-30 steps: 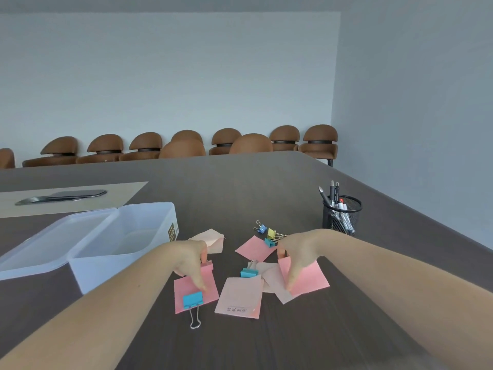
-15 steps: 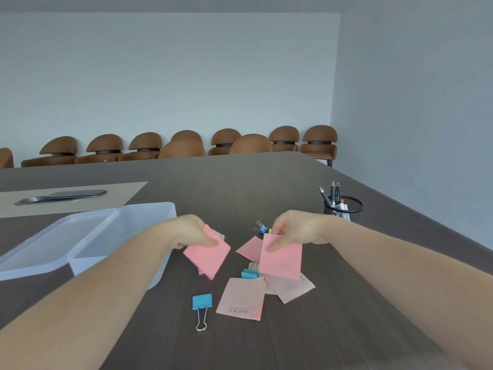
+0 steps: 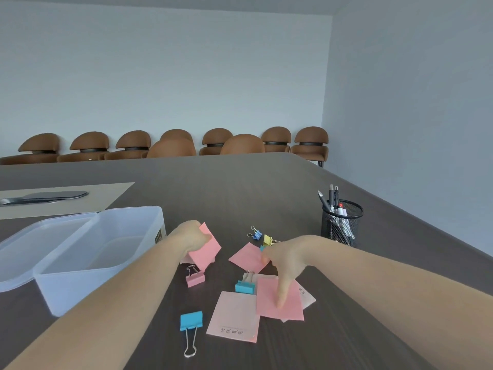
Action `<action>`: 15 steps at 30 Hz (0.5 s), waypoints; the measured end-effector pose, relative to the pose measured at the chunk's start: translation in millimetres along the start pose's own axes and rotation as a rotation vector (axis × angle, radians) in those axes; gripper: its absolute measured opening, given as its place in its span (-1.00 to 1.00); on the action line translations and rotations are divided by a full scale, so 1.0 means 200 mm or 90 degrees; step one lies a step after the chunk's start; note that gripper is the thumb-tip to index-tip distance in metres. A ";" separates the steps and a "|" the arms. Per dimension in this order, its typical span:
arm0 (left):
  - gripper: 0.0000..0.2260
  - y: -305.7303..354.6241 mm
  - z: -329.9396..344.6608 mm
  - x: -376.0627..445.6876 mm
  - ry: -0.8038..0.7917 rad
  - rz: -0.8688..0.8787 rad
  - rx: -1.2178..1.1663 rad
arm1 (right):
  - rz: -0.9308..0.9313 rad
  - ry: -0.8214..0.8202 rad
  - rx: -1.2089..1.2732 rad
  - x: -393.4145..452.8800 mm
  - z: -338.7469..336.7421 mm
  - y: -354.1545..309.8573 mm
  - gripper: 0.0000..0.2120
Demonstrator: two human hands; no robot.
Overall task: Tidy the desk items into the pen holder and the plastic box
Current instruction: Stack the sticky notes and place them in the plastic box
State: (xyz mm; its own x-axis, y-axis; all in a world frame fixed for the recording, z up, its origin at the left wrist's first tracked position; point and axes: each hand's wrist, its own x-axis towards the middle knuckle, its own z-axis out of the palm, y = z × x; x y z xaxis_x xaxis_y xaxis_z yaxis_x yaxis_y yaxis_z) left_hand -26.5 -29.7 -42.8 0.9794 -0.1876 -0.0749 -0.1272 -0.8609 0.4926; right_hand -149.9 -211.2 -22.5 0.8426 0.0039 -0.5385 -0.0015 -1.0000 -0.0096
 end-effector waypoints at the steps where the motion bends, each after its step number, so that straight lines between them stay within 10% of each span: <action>1: -0.69 -0.01 0.01 0.02 -0.001 -0.008 0.005 | 0.003 -0.004 0.013 0.00 0.00 -0.01 -0.09; 15: -0.66 -0.06 0.09 0.04 0.009 -0.065 -0.022 | -0.030 -0.012 -0.073 0.03 -0.02 0.00 -0.49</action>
State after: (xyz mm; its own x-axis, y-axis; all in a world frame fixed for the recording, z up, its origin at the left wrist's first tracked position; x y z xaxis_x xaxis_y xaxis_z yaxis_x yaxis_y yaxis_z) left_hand -21.0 -30.0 -64.5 0.9892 -0.0926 -0.1135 -0.0216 -0.8584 0.5126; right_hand -142.4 -212.2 -23.6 0.8301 0.0506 -0.5553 0.1010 -0.9930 0.0605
